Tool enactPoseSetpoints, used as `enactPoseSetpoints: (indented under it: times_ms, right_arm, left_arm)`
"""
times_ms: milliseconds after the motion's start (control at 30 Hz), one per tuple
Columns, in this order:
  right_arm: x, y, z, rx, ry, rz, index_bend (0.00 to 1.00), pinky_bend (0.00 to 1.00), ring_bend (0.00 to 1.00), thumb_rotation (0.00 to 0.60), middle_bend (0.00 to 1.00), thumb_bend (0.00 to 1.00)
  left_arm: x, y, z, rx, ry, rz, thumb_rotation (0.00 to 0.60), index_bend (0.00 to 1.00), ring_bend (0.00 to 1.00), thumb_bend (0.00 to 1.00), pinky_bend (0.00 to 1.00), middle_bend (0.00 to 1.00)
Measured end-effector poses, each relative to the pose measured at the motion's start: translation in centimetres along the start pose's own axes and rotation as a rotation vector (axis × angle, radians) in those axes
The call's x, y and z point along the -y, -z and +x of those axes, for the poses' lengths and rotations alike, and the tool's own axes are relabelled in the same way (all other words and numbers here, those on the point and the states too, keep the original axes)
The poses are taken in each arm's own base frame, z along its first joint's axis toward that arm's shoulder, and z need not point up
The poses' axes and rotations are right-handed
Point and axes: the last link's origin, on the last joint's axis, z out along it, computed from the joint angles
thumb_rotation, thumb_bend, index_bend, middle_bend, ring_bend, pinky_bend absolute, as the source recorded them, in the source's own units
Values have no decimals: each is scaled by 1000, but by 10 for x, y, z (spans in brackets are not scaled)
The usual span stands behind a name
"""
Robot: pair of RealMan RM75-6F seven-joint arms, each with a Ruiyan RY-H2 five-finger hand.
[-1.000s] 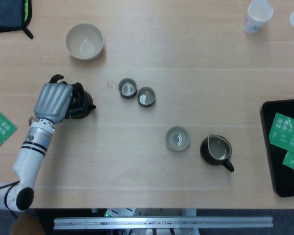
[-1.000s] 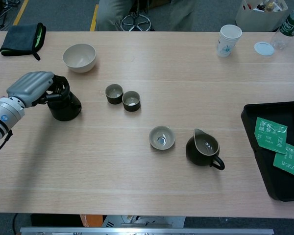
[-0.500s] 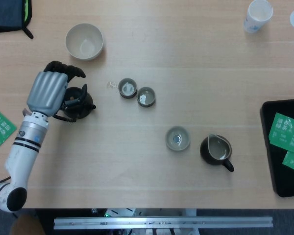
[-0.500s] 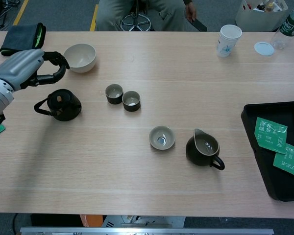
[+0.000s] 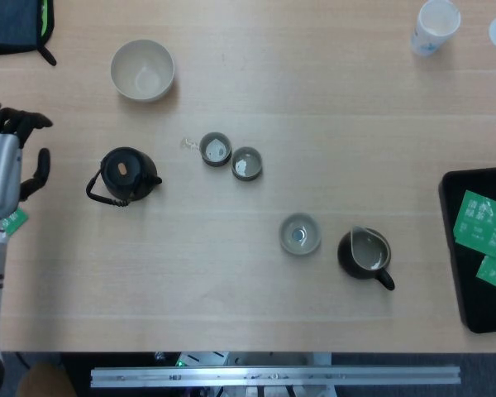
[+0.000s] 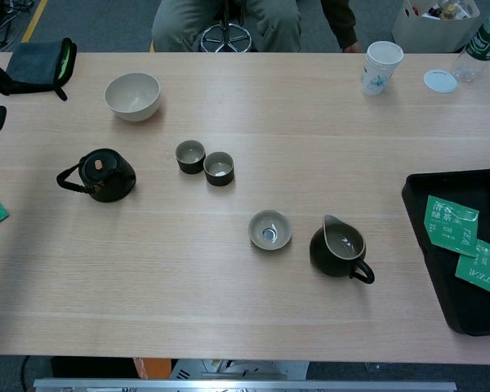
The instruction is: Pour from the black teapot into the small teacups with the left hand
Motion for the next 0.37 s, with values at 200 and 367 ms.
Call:
enactPoseSetpoints:
  times_ms: [200, 367]
  right_arm:
    - [5, 2, 1, -9, 0, 16, 263, 106, 126, 600, 268, 148]
    - [5, 4, 4, -17, -1, 14, 263, 106, 126, 600, 268, 148]
  left_arm:
    - [25, 34, 18, -20, -19, 83, 600, 364, 258, 446, 170, 393]
    - [30, 59, 25, -28, -25, 94, 600, 366, 259, 446, 166, 392]
